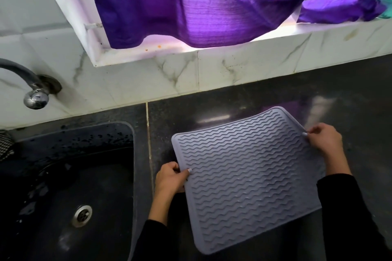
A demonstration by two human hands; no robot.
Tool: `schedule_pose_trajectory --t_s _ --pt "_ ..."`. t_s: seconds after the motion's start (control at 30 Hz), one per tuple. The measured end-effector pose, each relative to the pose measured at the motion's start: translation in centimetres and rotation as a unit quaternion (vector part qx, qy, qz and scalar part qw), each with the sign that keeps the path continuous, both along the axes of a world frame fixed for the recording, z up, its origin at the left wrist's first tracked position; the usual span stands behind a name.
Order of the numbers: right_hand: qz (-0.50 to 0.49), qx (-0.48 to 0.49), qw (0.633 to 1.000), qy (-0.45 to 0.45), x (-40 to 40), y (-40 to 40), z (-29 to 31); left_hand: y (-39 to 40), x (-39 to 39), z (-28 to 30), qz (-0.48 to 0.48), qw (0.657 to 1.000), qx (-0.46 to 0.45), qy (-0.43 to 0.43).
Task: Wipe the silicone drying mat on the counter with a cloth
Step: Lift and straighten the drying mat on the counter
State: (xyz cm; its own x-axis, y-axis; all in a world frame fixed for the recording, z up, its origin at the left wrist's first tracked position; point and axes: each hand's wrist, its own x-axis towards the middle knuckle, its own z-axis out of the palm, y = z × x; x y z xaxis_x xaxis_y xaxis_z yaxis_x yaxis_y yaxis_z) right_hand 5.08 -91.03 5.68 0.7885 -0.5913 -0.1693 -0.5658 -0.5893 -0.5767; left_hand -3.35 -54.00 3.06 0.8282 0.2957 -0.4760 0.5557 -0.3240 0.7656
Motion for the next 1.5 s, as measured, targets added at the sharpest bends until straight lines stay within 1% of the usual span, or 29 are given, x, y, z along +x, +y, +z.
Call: schedule_pose_trajectory --t_s 0.1,0.2,0.27,0.33,0.4,0.47,0.57,0.7,0.83,0.97,1.07,1.2,1.43,1.5 --pt "0.011 -0.007 0.995 -0.103 0.9 2.0 2.7 -0.4 -1.9 1.3 0.009 0.998 -0.047 -0.043" --pt "0.086 0.014 0.980 -0.181 3.5 5.2 5.1 -1.3 -4.5 2.3 0.045 0.991 -0.087 -0.091" --pt "0.130 0.024 0.969 -0.207 5.7 7.7 6.2 -2.2 -6.1 2.5 0.101 0.977 -0.158 -0.099" --pt "0.185 0.027 0.958 -0.218 8.1 10.7 6.8 -3.0 -7.2 2.6 0.171 0.947 -0.261 -0.072" --pt "0.249 0.019 0.940 -0.231 10.3 14.0 7.3 -3.8 -7.8 2.6 0.233 0.910 -0.341 -0.035" --pt "0.309 0.012 0.920 -0.241 12.2 17.3 7.8 -4.4 -8.1 2.6 0.277 0.879 -0.387 -0.015" --pt "0.390 0.018 0.893 -0.226 14.6 22.1 7.8 -4.8 -7.9 2.7 0.319 0.847 -0.425 0.010" --pt "0.451 0.029 0.875 -0.171 17.3 27.1 6.4 -4.5 -7.4 2.3 0.344 0.815 -0.461 0.075" --pt "0.477 0.005 0.866 -0.153 18.8 30.1 4.8 -3.8 -7.0 2.6 0.336 0.798 -0.487 0.116" --pt "0.481 0.014 0.866 -0.140 19.8 32.1 3.6 -3.4 -6.8 2.9 0.337 0.782 -0.510 0.125" --pt "0.475 0.007 0.869 -0.134 20.4 32.8 2.5 -3.1 -6.8 2.4 0.353 0.786 -0.494 0.116" --pt "0.460 -0.007 0.878 -0.133 20.9 32.7 0.8 -3.1 -6.8 1.6 0.395 0.774 -0.480 0.119" --pt "0.464 -0.032 0.878 -0.113 20.8 32.3 -0.7 -2.9 -7.0 1.1 0.409 0.771 -0.475 0.113" --pt "0.468 -0.050 0.875 -0.113 20.3 31.7 -0.8 -2.9 -7.1 0.9 0.404 0.776 -0.470 0.117"
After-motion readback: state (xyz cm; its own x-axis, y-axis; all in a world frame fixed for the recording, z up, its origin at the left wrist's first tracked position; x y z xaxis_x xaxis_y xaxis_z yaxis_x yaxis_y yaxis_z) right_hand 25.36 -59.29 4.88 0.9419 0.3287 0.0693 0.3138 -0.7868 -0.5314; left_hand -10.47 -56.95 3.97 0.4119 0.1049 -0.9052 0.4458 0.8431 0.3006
